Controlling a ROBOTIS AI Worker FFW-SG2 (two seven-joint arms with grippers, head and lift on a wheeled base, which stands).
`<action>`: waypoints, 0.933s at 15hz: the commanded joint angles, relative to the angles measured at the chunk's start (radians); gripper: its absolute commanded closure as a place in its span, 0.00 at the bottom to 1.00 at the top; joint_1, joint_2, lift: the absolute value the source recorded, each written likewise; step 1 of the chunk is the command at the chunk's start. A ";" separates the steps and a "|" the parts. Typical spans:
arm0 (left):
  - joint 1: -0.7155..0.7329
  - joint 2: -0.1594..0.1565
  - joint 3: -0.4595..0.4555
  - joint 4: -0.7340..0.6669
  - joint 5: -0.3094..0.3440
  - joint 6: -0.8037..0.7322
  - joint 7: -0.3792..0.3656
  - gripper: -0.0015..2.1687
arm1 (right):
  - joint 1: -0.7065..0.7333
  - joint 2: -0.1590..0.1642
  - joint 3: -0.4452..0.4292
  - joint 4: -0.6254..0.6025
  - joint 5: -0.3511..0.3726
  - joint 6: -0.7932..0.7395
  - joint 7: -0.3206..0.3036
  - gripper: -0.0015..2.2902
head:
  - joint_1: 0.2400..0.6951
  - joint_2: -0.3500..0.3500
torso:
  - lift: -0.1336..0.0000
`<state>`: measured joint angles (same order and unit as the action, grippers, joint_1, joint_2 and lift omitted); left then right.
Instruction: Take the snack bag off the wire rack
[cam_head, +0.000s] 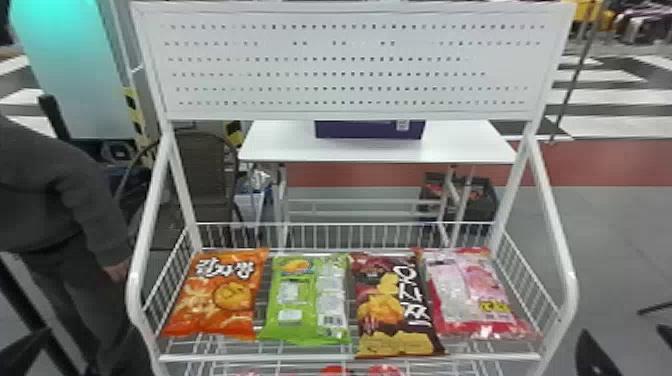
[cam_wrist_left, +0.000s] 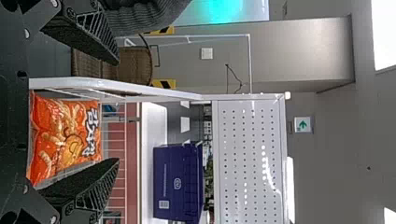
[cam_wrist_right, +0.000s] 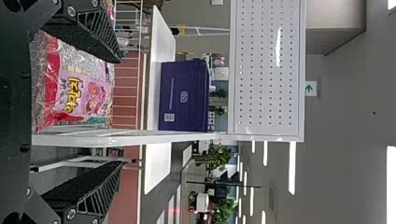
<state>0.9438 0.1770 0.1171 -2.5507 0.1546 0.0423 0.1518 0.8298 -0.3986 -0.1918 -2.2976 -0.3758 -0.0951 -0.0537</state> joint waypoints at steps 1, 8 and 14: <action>0.000 -0.001 -0.001 0.001 -0.001 0.000 0.000 0.07 | -0.003 0.000 0.000 0.001 -0.002 0.005 0.000 0.05 | 0.57 0.50 | 1.00; -0.005 -0.001 -0.001 0.001 -0.001 0.003 -0.001 0.07 | -0.006 0.003 0.002 0.001 -0.003 0.012 0.000 0.05 | 0.57 0.50 | 1.00; 0.001 -0.001 -0.019 -0.003 -0.010 -0.003 -0.008 0.07 | -0.202 0.004 0.167 0.116 0.052 0.051 0.000 0.05 | 0.57 0.50 | 1.00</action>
<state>0.9452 0.1764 0.1020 -2.5550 0.1471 0.0405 0.1456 0.7053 -0.3965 -0.0853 -2.2172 -0.3520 -0.0830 -0.0537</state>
